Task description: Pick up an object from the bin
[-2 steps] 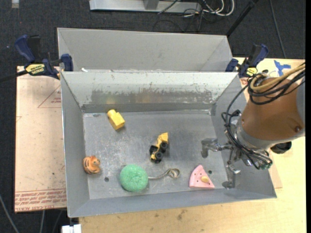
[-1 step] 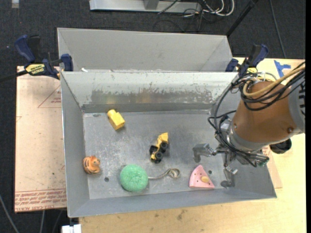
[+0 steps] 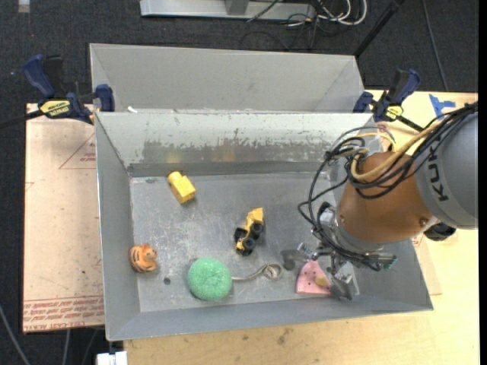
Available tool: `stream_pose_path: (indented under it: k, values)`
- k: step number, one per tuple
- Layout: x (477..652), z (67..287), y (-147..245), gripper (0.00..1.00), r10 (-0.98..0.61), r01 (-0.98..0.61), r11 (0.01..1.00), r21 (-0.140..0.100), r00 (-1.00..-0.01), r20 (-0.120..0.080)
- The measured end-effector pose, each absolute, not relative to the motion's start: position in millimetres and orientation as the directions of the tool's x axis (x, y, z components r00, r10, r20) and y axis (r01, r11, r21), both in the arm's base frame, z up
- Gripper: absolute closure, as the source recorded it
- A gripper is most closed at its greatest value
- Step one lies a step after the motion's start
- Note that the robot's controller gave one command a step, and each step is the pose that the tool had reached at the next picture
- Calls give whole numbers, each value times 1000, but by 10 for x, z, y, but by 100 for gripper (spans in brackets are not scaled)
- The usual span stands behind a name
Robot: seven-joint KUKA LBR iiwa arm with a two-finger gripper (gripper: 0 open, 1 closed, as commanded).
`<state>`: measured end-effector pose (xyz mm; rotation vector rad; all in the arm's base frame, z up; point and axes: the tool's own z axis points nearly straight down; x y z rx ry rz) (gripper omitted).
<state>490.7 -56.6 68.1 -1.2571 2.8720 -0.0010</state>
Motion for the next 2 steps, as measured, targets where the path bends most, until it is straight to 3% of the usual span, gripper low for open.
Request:
stream_pose_path:
  k: [1, 2]
  values:
    - [4906, 714, -456, 100, -968, -968, 252, -4, -252, -3]
    - [4906, 714, -456, 100, -968, -968, 252, -4, -252, -3]
